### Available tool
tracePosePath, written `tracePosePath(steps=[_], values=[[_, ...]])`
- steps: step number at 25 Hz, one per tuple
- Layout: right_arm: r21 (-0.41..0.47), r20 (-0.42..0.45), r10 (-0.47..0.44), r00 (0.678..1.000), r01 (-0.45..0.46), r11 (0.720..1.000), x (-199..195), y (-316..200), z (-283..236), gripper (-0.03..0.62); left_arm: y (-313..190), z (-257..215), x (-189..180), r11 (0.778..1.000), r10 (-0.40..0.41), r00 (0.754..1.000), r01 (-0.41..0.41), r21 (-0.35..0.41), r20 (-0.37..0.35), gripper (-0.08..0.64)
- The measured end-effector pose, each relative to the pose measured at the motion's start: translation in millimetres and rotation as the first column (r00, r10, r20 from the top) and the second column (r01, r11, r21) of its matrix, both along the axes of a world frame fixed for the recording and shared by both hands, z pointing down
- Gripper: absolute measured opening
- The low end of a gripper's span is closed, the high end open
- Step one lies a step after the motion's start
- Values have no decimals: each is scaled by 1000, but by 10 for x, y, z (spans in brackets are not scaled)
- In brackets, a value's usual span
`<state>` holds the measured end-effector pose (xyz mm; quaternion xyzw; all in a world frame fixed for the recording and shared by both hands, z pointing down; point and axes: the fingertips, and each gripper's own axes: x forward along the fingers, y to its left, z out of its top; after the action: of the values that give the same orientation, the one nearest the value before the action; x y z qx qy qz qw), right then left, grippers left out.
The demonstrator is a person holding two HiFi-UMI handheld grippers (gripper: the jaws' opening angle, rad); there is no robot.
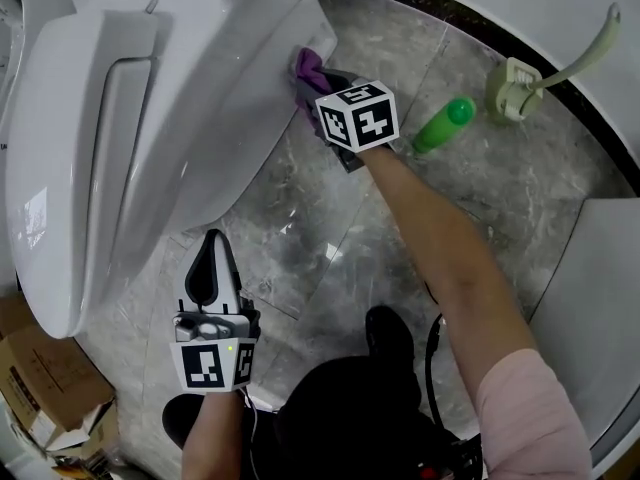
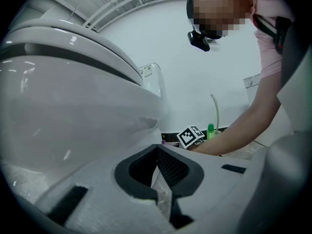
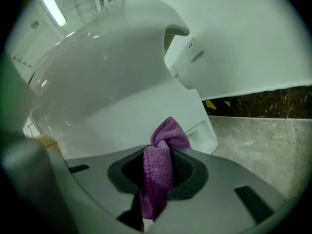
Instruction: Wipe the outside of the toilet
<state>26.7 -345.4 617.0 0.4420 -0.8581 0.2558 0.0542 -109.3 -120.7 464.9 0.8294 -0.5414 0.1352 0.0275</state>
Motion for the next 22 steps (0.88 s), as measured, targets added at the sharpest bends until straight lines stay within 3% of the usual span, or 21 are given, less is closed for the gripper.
tracePosePath(steps=[10,22], values=[[-38,22,-20,1000,21,999,-291,-105,232,84,12,129,-323,998,-61,998,62,-31,31,5],[-94,92,-56,994,65,993,-563,73,308,83,61,117,-317,998,-58,998,58,-26,23,5]])
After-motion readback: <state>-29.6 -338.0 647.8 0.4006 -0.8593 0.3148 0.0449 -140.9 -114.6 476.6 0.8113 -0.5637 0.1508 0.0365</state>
